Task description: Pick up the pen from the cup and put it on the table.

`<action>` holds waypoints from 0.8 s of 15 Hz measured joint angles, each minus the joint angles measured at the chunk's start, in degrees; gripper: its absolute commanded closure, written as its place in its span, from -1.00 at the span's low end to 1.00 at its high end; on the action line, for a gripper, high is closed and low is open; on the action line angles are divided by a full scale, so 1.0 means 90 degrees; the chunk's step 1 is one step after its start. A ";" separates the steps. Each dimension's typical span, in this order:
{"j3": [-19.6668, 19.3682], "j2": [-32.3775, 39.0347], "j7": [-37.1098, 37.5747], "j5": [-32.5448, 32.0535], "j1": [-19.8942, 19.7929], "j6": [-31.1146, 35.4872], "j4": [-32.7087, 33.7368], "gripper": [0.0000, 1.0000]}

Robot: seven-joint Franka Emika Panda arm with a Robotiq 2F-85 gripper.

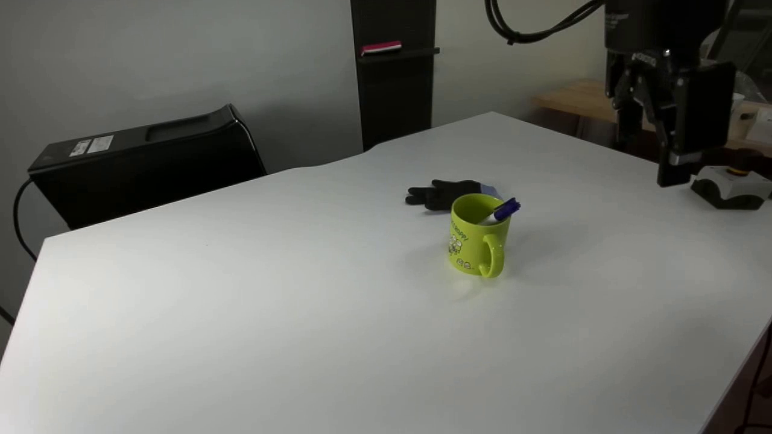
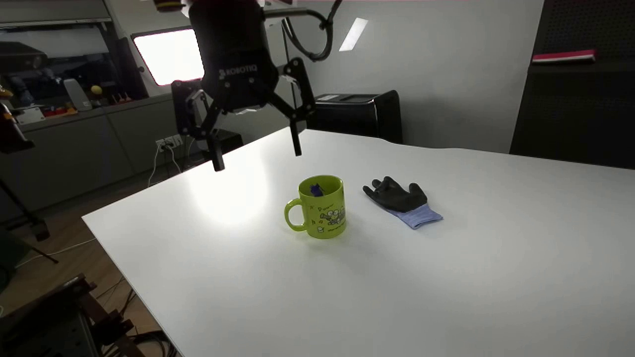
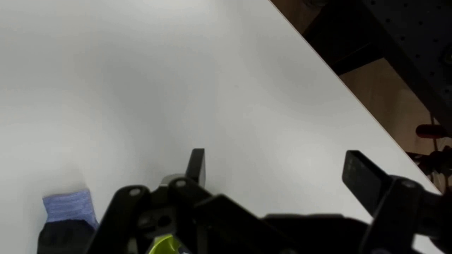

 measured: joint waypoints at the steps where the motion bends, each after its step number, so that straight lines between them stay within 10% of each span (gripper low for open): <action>1: 0.0041 0.0004 -0.0100 -0.0001 0.0057 0.0133 -0.0105 -1.00; 12: 0.0106 0.0582 -0.0449 -0.0111 0.0149 0.2163 -0.0664 -1.00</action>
